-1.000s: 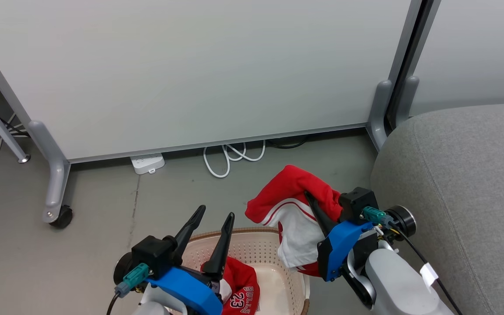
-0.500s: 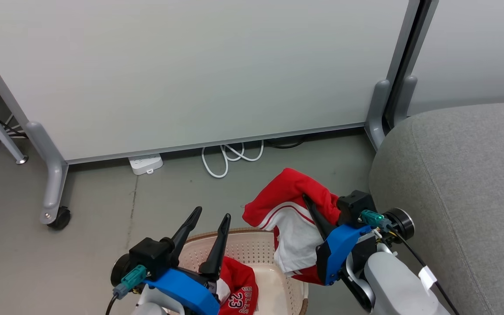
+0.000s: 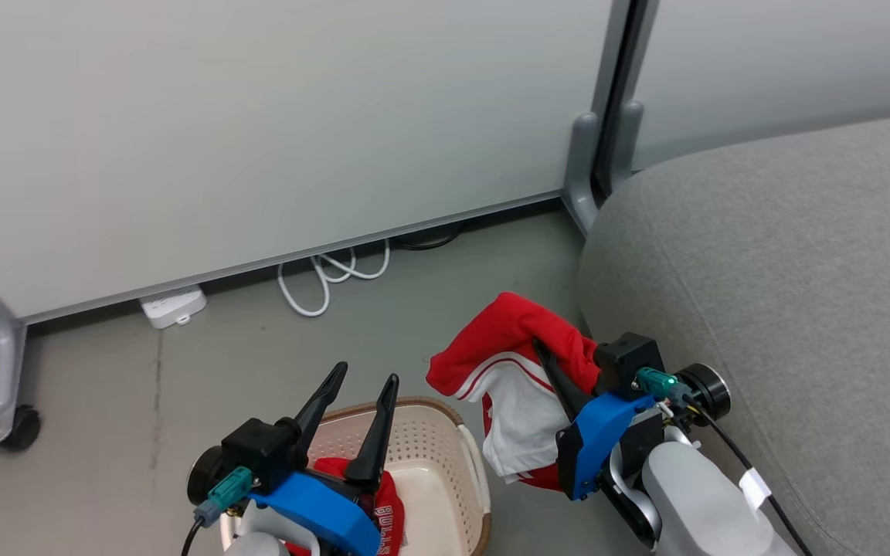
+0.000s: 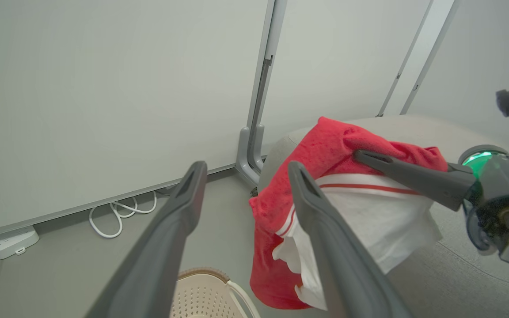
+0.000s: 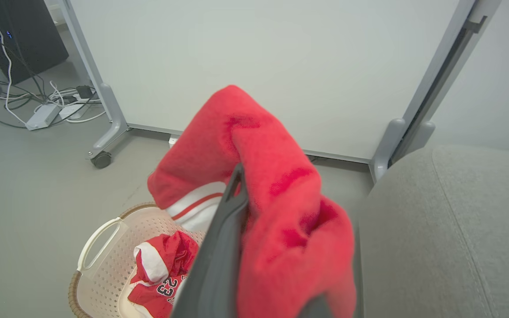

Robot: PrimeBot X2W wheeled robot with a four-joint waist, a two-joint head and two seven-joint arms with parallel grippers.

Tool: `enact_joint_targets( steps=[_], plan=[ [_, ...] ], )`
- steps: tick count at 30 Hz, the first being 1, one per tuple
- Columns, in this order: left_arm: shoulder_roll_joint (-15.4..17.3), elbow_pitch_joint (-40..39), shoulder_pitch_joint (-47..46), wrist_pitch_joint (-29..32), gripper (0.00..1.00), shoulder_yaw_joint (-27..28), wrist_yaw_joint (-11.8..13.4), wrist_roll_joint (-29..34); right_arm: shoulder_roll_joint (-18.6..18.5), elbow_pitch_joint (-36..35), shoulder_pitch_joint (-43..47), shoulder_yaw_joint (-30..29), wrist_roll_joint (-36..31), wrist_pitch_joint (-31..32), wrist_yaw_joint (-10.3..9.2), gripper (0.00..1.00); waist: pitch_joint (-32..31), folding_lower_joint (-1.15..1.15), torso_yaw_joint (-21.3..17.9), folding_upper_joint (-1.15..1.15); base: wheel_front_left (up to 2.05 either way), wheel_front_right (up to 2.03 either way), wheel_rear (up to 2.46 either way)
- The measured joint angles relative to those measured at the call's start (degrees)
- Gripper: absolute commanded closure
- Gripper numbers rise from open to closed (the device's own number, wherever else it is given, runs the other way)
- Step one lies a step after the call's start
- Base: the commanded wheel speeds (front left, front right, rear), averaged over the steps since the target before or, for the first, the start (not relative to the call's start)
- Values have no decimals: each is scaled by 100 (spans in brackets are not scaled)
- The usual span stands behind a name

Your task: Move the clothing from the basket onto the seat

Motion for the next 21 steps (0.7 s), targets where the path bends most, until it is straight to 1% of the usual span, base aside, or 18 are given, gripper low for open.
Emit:
enact_joint_targets(
  steps=[15, 21],
  plan=[
    [-75, 47, -69, -1, 0, 125, -73, 231, -4, -41, -27, -48, 11, -57, 0, 100, 211, 0, -1559, 0, 0, 0, 0],
    [-97, 67, -116, 0, 0, 114, -107, 286, -7, -12, -8, -100, 4, -76, 0, 100, 278, 0, -2084, 0, 0, 0, 0]
  ],
)
